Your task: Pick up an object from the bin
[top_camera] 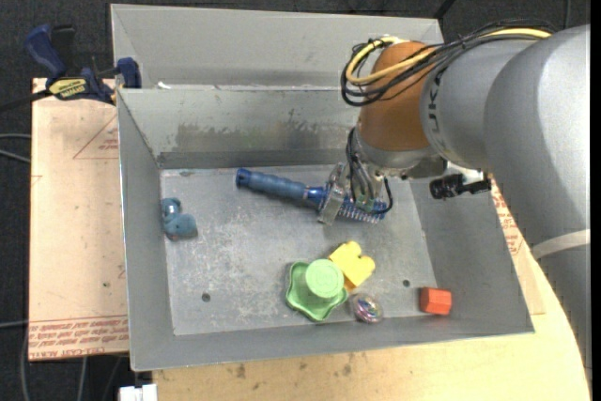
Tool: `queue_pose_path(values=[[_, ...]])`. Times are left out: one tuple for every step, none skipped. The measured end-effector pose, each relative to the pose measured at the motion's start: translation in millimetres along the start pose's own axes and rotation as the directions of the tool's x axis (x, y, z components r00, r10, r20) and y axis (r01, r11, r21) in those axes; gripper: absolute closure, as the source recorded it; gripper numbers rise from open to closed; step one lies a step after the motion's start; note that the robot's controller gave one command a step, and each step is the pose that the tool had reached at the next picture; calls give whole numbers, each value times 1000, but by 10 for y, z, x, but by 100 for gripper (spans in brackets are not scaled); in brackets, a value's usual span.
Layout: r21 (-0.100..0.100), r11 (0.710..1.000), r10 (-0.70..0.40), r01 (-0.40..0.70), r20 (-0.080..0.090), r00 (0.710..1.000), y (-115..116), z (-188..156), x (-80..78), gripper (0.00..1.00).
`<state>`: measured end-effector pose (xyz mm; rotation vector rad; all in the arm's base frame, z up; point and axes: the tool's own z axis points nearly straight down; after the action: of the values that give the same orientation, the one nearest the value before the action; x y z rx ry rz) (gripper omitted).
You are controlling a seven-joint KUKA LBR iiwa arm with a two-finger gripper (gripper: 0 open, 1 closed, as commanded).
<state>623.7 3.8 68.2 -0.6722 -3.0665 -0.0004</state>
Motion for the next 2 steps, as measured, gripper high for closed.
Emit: queue_pose_path(values=[[-1,1000,-2,2,4,1000,3,-224,-1,100],[-2,1000,-4,4,5,1000,6,-500,-4,100]])
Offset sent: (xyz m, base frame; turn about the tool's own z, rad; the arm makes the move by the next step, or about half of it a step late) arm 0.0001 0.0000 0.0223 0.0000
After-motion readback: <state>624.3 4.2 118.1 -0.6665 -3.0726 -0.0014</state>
